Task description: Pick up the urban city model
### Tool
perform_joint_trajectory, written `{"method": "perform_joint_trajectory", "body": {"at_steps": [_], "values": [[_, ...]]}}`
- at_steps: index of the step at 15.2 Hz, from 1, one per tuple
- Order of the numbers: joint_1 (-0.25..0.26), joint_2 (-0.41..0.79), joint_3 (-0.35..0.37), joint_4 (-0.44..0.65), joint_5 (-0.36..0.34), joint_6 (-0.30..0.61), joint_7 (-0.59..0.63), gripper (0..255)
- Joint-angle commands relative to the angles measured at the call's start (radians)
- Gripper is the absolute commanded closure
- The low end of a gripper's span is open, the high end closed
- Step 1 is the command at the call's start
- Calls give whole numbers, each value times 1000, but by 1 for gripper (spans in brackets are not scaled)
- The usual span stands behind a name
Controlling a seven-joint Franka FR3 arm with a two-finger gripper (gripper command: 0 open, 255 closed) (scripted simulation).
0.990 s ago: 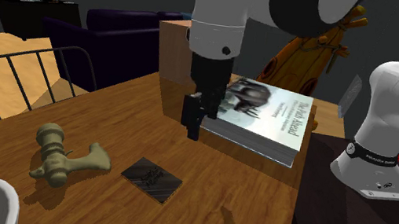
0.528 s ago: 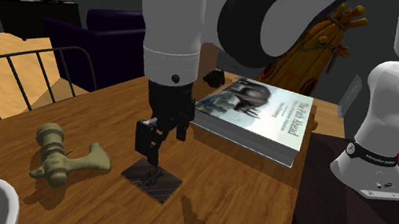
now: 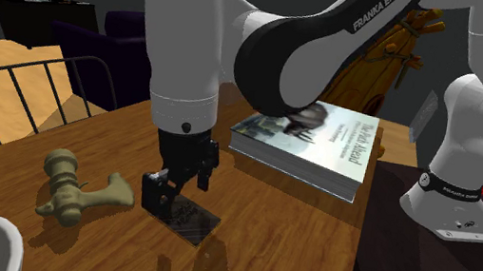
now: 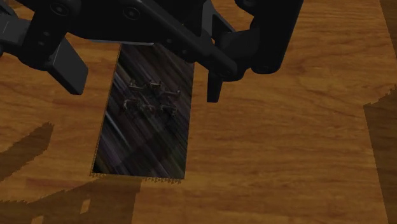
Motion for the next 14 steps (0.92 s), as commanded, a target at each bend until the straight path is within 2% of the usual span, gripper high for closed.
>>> {"method": "perform_joint_trajectory", "body": {"at_steps": [1, 3, 4, 14], "values": [[2, 17, -4, -8, -6, 24, 4, 0], [2, 17, -4, -8, -6, 24, 4, 0], [3, 17, -4, -7, -7, 24, 4, 255], [1, 10, -2, -5, -4, 15, 2, 255]]}}
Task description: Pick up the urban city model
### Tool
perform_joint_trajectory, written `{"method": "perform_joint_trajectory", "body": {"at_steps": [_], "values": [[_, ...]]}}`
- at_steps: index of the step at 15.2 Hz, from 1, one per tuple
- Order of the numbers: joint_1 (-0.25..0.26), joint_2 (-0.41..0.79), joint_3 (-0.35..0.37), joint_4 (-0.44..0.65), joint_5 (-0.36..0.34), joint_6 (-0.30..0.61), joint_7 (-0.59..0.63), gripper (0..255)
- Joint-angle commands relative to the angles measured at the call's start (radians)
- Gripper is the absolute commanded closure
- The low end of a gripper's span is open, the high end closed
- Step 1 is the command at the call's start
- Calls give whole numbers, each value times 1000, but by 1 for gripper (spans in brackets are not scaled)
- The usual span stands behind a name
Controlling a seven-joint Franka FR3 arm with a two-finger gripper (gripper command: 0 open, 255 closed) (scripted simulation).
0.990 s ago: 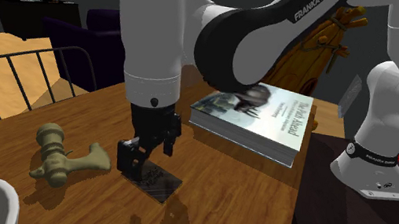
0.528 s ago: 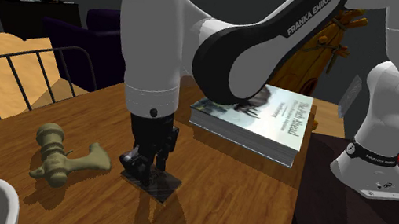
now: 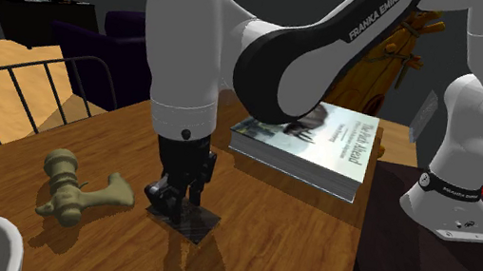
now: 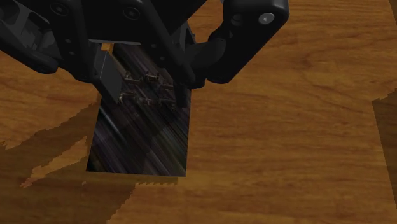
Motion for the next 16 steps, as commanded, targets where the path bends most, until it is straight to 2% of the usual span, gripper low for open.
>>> {"method": "perform_joint_trajectory", "body": {"at_steps": [1, 16], "values": [[-2, -10, 2, 3, 4, -13, -3, 255], [-9, -83, 20, 72, 34, -153, -22, 255]]}}
